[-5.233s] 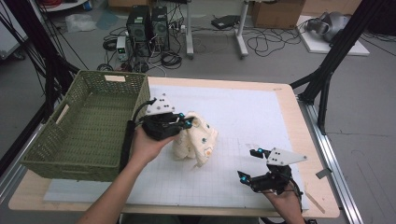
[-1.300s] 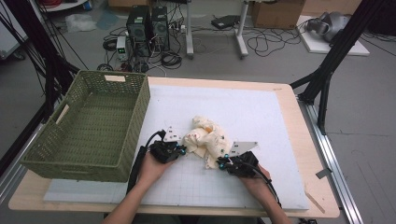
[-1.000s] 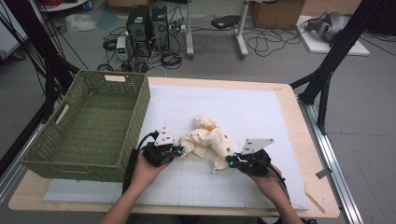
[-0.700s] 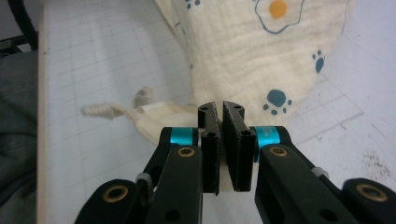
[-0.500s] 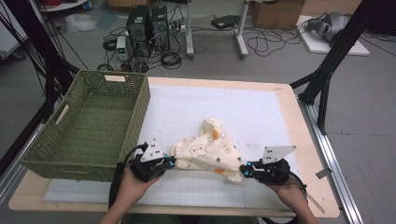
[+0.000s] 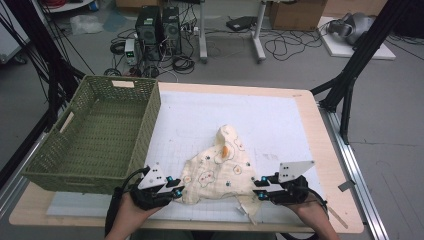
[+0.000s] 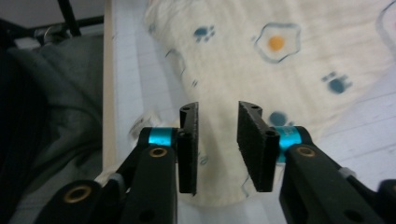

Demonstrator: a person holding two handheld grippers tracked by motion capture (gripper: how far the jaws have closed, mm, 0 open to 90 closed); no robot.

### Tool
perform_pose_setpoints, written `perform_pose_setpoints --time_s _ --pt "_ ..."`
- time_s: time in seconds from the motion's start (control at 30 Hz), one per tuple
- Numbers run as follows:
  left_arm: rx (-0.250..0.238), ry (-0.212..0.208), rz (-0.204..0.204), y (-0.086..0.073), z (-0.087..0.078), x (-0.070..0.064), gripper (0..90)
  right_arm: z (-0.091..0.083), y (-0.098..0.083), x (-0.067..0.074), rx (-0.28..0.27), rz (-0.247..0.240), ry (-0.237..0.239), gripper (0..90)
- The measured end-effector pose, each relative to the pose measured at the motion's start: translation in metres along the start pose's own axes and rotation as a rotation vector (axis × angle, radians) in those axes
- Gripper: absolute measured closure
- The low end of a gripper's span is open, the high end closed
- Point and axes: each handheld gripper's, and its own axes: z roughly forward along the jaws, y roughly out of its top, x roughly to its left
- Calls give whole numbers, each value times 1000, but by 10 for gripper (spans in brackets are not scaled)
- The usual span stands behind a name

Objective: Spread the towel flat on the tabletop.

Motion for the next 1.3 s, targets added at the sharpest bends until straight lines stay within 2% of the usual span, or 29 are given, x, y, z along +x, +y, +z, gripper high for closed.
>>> perform_pose_setpoints --time_s 0.1,0.23,0.3,0.43,0.53,0.6,0.7,0.73,0.77,0.87,0.93,1.1,1.3 --pt "-24 19 -9 6 10 8 669 0 1 -8 -14 28 -56 588" --pt "-38 41 -25 13 30 20 655 8 -1 -22 -4 58 -90 552" --pt "-44 37 -30 15 41 26 652 12 -2 -28 -10 76 -94 550" --pt "-28 39 -32 24 62 34 632 19 -3 -37 -10 96 -92 542" --pt "-9 76 -25 29 74 39 602 23 -3 -43 -11 116 -87 543" --pt "12 84 -41 30 83 43 574 26 -4 -46 -12 131 -78 551" --pt "73 93 -68 26 94 47 561 32 -4 -49 5 144 -64 588" --pt "84 90 -73 25 95 48 583 34 -4 -49 12 144 -62 610" --pt "91 84 -76 24 96 49 647 35 -4 -49 19 146 -62 642" --pt "106 64 -74 23 97 49 827 39 -3 -48 42 128 -59 770" --pt "112 60 -77 23 95 49 885 40 -2 -47 48 112 -55 842" --pt "79 92 -42 26 76 43 893 33 0 -45 28 108 -67 863" --pt "27 122 -36 23 42 33 895 19 7 -40 -4 96 -79 864"
